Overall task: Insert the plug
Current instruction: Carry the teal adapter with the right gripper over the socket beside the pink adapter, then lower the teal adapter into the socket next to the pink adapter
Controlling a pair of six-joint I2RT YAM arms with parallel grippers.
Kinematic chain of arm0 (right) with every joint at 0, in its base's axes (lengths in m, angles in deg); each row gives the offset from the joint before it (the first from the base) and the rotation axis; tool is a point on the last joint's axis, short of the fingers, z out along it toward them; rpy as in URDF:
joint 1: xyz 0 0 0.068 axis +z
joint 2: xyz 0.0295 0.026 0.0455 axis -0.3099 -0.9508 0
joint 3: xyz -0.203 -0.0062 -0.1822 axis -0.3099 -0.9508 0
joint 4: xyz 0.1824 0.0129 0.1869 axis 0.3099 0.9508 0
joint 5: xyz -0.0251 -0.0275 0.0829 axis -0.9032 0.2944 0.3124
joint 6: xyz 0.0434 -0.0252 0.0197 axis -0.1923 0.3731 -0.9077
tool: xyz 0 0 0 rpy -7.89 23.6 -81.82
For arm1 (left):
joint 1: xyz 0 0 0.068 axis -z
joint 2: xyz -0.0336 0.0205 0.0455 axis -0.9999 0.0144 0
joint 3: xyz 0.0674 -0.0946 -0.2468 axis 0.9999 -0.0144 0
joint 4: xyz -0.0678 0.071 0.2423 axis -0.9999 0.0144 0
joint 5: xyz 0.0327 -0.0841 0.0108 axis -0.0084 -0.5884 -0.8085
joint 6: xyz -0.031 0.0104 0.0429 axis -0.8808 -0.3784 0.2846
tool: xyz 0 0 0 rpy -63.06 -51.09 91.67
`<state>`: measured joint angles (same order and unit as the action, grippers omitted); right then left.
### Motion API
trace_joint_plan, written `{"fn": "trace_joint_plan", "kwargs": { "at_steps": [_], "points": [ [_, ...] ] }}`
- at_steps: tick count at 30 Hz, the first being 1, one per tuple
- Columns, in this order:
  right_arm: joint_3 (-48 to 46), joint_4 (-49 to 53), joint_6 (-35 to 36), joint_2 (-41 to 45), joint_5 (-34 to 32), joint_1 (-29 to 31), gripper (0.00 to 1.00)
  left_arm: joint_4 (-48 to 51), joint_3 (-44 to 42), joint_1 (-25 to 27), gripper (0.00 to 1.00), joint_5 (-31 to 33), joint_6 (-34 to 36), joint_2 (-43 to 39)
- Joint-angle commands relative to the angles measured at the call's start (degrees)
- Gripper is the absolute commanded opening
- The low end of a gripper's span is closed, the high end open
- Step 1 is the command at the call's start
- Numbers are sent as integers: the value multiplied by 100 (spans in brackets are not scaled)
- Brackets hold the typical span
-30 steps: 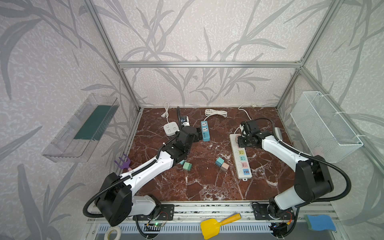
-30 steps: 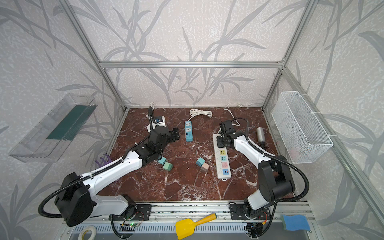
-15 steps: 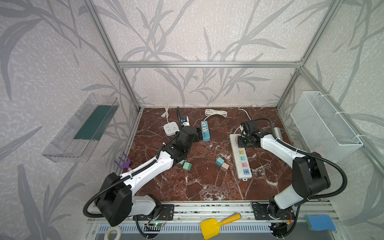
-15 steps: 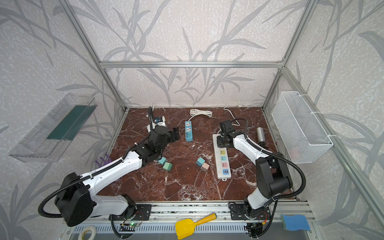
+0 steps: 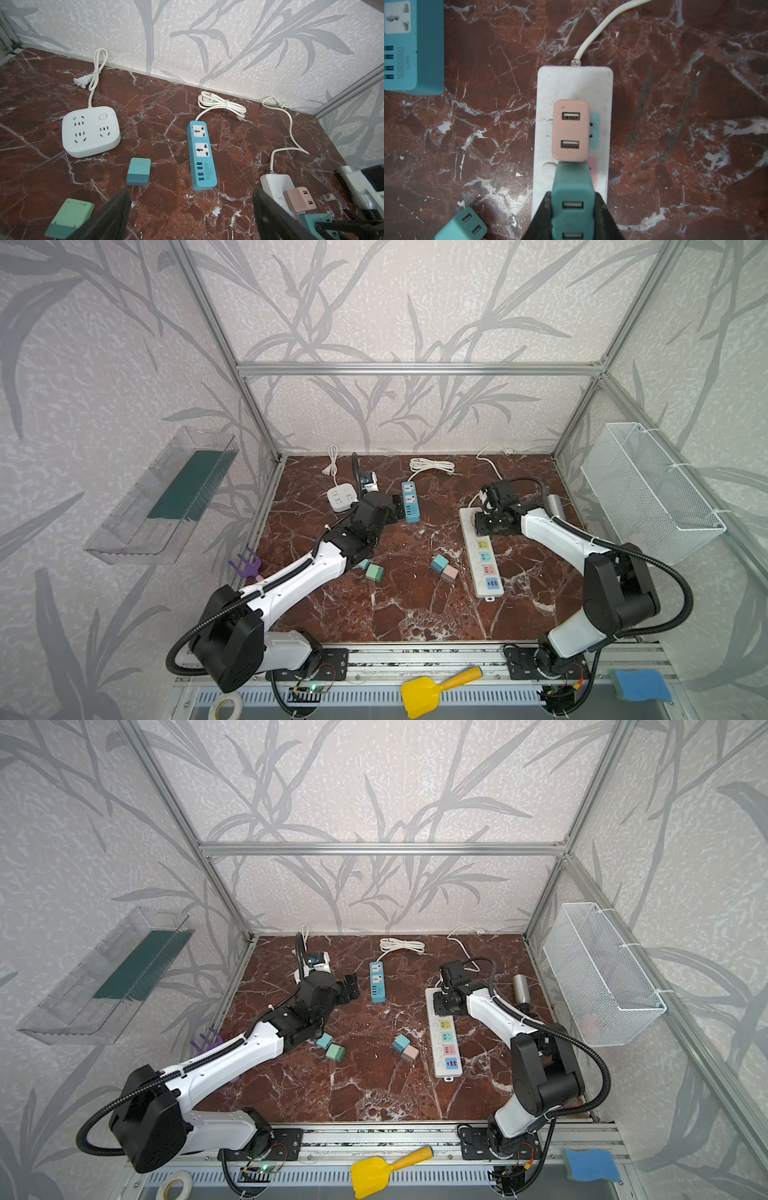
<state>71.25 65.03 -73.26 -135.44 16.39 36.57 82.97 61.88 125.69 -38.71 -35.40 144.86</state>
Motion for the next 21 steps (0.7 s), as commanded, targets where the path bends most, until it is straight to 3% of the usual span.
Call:
{"fn": "trace_joint_plan", "kwargs": {
  "at_steps": [1,21],
  "points": [
    [-68,108,-33,-63,39,-15,0,34,133,-46,91,15,-150,-9],
    [-171,94,-43,-368,-247,-7,0,24,119,-72,91,-27,-202,-13]
  ]
}}
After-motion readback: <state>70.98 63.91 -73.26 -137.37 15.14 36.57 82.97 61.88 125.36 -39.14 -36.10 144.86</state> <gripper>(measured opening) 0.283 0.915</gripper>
